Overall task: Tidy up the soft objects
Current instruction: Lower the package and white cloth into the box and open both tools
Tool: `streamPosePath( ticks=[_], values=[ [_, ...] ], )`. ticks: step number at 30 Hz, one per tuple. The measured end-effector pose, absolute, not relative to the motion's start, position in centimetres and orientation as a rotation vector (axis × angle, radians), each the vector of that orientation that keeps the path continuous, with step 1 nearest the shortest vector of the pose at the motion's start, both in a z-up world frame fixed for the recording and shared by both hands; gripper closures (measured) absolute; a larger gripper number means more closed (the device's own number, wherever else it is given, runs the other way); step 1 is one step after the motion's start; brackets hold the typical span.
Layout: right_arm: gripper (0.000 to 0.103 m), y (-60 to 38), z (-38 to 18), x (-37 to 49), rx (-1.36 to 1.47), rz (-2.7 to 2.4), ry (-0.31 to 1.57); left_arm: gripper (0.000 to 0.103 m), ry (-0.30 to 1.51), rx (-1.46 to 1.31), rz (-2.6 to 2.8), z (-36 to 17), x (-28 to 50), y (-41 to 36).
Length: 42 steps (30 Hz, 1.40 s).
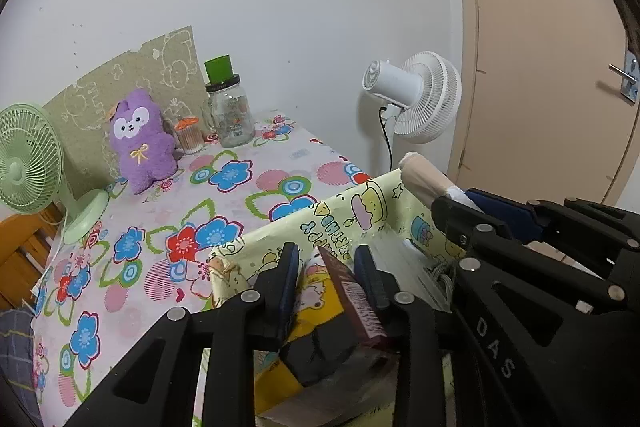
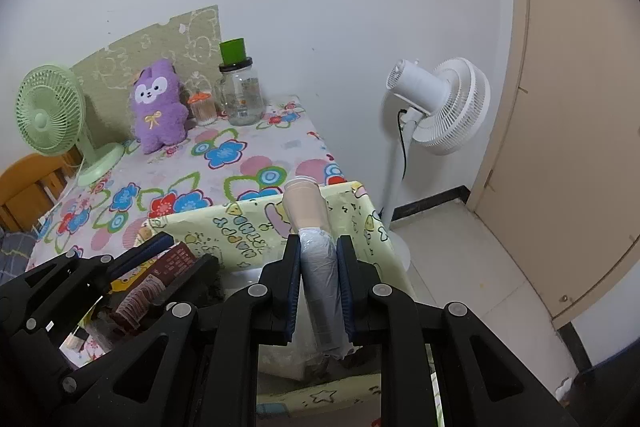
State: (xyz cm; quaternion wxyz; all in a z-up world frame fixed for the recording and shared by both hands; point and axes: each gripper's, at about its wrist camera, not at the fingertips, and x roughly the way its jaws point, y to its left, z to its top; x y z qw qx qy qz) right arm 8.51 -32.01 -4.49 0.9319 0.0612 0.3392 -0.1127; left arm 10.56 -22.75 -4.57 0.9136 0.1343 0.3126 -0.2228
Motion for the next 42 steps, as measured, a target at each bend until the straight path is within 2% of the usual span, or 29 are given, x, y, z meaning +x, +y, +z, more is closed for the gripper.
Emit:
streamPosePath(
  ticks=[1,4,6,11,19,22,24,30,33,42],
  values=[
    [0.082,-32.1,-4.6,8.6,0.126,-0.232,0.697,0.07,0.65,0.275,-0.459,-4.7,10.7,-22.9],
    [0.082,-32.4,-5.0,9.0,0.133,-0.227,0.707,0.054,0.663,0.28,-0.442,-5.0,11.3,-23.1],
    [0.082,-32.4,-5.2,9.3,0.138,-0.222,0.713,0.038,0.678,0.276,-0.439,-5.1,11.5,-23.2],
    [0.083,-32.5,-5.6,9.9,0.144,-0.215,0.723,0.026,0.689,0.278,-0.431,-5.3,11.8,-23.2],
    [0.079,-31.7,-6.0,10.5,0.144,-0.183,0.734,0.02,0.702,0.297,-0.422,-5.4,11.8,-22.5],
    [0.066,-31.2,-6.0,10.6,0.142,-0.17,0.741,0.017,0.71,0.296,-0.418,-5.4,11.8,-22.1],
    [0.047,-31.0,-5.9,10.5,0.149,-0.164,0.741,0.014,0.709,0.292,-0.417,-5.4,11.8,-21.7],
    [0.031,-30.4,-5.6,10.1,0.165,-0.175,0.733,0.008,0.7,0.288,-0.413,-5.1,11.6,-21.0],
    [0.026,-29.9,-5.4,9.9,0.155,-0.183,0.726,0.006,0.69,0.287,-0.411,-5.0,11.3,-20.6],
    [0.025,-28.8,-4.9,9.3,0.145,-0.183,0.723,0.004,0.674,0.275,-0.395,-4.5,10.5,-19.0]
  ],
)
